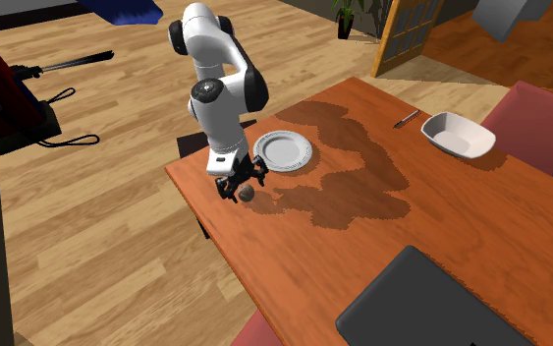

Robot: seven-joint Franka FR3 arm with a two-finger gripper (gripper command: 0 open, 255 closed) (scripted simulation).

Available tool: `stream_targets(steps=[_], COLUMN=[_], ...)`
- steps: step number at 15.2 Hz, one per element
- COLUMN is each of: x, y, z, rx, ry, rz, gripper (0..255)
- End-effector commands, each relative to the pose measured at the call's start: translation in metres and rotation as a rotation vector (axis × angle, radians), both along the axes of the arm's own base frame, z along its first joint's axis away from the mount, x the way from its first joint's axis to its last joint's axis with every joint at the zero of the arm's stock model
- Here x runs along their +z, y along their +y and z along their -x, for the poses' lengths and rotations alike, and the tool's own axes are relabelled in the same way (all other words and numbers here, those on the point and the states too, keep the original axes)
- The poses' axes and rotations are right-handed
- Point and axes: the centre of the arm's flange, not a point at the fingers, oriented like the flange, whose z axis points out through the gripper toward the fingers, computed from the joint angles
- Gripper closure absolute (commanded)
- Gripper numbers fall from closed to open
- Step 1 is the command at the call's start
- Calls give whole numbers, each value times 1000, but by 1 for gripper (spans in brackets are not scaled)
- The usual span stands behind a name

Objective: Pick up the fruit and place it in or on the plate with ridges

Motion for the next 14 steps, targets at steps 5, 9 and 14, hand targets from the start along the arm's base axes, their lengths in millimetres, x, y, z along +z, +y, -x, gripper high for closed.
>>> stream_targets(steps=[5, 9, 14], x=[0, 0, 10], y=[0, 0, 0], z=[0, 0, 0], rx=[0, 0, 0], ry=[0, 0, 0], rz=[0, 0, 0], gripper=[255, 255, 255])
